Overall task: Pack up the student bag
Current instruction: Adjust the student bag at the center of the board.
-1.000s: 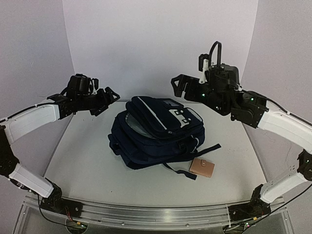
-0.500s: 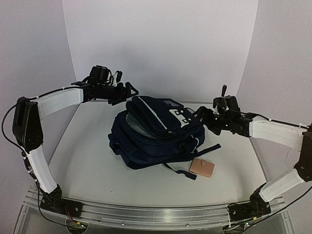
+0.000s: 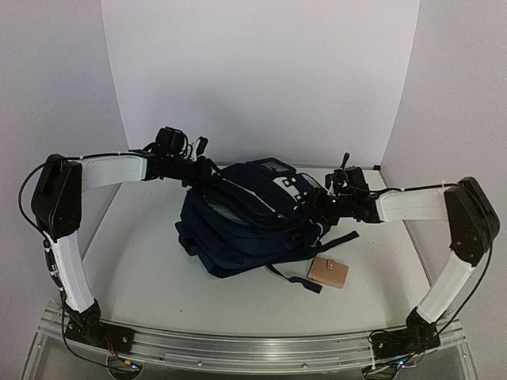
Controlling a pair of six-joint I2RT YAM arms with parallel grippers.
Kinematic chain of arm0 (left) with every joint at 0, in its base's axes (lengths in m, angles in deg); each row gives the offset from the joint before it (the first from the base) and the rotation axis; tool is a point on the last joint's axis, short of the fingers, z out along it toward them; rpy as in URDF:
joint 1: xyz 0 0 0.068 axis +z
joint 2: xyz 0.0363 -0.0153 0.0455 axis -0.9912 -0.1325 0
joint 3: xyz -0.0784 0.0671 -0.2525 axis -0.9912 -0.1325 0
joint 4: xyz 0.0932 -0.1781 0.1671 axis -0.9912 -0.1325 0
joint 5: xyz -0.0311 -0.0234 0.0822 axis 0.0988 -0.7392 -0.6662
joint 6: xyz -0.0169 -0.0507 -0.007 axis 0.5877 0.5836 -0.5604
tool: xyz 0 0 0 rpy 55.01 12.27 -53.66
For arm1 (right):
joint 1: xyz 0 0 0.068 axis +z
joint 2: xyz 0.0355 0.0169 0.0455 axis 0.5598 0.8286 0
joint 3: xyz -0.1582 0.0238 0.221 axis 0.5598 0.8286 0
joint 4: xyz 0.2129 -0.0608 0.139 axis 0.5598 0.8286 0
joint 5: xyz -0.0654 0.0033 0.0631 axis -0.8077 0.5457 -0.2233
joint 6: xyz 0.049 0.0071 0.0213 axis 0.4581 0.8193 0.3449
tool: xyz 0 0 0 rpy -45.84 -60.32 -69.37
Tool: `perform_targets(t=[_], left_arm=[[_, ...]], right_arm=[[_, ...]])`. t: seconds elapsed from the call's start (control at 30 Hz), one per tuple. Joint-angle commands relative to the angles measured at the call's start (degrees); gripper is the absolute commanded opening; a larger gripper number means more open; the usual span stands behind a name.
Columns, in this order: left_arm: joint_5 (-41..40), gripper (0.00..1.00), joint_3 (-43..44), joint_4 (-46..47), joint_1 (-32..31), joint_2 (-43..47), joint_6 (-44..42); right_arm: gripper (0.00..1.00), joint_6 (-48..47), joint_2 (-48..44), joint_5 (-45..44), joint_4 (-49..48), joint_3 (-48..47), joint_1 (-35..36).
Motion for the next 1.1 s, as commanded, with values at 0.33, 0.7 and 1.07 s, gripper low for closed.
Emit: perform_targets(t=[0.33,0.7,1.07], left_arm=[[-2.0,0.41,-28.61,4.39,-14.04,25.1,7.34],[-20.2,0.78,-35.12,-6.88,-13.76,45.37,9.23],[-15.71,0.88,-33.65,-9.17,-4.6,41.01,8.16]], right_arm=[[0.67,-14.28,23.56,8.04,-12.79,-27.22,2.27],[0.98,-24.15,14.98,-3.09,-0.13,-29.71,2.28],[0.98,-16.11,-5.83,-4.55,8.75,-12.72,2.15]])
